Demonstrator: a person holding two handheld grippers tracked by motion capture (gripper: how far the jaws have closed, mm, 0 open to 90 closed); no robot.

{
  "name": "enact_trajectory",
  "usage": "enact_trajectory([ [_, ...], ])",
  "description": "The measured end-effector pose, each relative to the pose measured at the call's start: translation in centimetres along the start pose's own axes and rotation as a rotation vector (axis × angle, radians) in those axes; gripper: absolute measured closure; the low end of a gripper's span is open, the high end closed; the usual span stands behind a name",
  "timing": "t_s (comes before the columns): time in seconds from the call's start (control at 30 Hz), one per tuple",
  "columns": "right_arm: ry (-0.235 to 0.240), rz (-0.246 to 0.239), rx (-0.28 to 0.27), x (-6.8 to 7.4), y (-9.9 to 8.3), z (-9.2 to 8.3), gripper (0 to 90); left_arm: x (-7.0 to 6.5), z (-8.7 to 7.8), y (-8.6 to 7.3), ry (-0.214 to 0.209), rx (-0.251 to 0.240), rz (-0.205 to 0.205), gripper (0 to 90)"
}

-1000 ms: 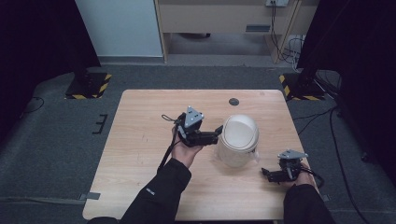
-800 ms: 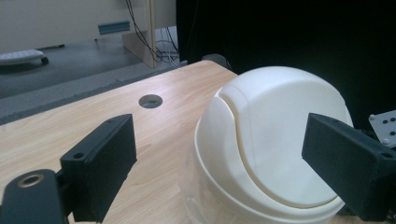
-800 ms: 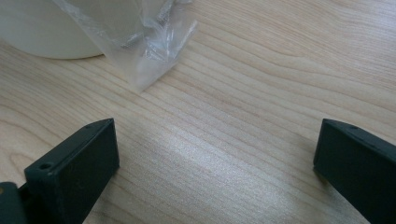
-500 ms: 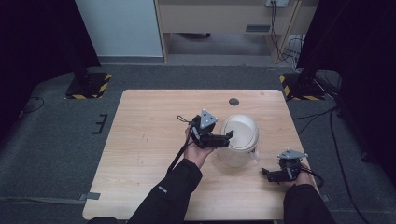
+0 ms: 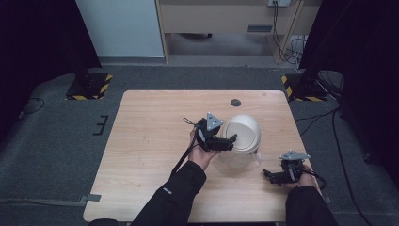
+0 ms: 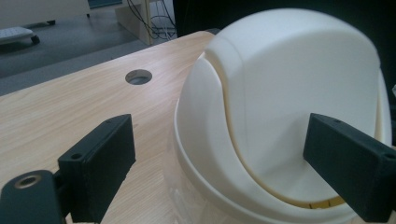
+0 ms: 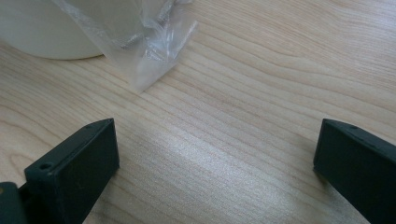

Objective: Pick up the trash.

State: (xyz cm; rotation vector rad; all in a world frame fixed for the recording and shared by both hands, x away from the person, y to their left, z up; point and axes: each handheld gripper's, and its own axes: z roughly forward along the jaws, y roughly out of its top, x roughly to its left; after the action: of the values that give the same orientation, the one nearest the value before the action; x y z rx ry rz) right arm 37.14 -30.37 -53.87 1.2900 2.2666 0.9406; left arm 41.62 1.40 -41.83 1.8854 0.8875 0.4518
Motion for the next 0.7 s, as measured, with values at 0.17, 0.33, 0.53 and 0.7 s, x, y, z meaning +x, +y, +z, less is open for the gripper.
enact_trajectory([
  [0.17, 0.0, 0.0, 0.0, 0.0, 0.0, 0.0, 0.4, 0.1, 0.5, -0.3, 0.006, 0.01, -0.01, 8.5],
  [0.33, 0.0, 0.0, 0.0, 0.0, 0.0, 0.0, 0.4, 0.2, 1.2, -0.6, 0.013, 0.032, -0.009, 8.1],
  [0.53, 0.0, 0.0, 0.0, 0.0, 0.0, 0.0, 0.4, 0.5, 1.9, -1.0, 0.024, 0.059, -0.014, 7.7],
  [0.7, 0.0, 0.0, 0.0, 0.0, 0.0, 0.0, 0.4, 0.6, 2.2, -1.1, 0.019, 0.064, -0.028, 8.0],
])
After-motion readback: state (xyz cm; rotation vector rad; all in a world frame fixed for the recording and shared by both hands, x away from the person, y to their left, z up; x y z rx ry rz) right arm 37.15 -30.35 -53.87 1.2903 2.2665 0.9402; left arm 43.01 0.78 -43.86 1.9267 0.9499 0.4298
